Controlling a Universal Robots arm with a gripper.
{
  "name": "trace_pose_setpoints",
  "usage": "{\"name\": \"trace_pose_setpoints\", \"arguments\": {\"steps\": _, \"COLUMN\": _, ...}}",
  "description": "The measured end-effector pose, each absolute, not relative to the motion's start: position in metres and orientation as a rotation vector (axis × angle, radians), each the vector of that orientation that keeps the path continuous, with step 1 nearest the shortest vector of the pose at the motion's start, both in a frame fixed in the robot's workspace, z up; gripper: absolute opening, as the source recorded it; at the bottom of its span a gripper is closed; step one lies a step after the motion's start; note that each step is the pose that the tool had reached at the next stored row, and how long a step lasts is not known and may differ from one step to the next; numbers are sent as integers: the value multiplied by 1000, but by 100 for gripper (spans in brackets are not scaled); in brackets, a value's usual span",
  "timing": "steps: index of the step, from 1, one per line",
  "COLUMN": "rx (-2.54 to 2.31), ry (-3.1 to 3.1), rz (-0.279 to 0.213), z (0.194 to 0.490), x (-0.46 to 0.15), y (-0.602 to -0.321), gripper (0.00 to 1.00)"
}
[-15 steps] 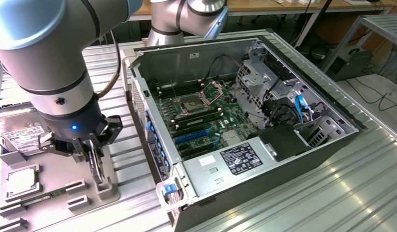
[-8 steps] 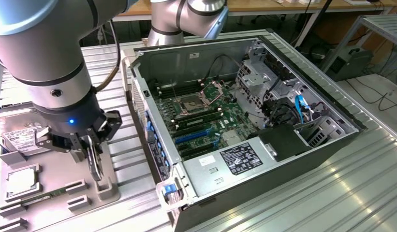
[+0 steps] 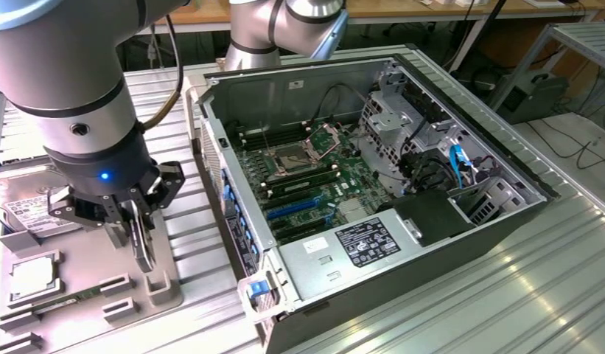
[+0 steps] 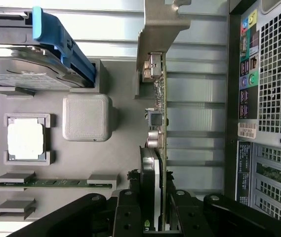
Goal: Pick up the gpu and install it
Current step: 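Pick up the gpu and move the gpu toward the slot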
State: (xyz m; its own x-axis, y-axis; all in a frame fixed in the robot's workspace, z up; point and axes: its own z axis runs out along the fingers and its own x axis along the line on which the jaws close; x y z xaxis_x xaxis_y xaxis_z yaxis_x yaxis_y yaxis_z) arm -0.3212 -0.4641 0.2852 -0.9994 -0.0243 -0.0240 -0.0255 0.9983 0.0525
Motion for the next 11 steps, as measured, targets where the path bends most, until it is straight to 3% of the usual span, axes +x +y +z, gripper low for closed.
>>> {"name": "trace_pose_setpoints", "arguments": {"steps": 11, "rx": -39, "ry": 3117, "rz": 82, "z": 289, "x": -321, "y": -464, "gripper": 28}}
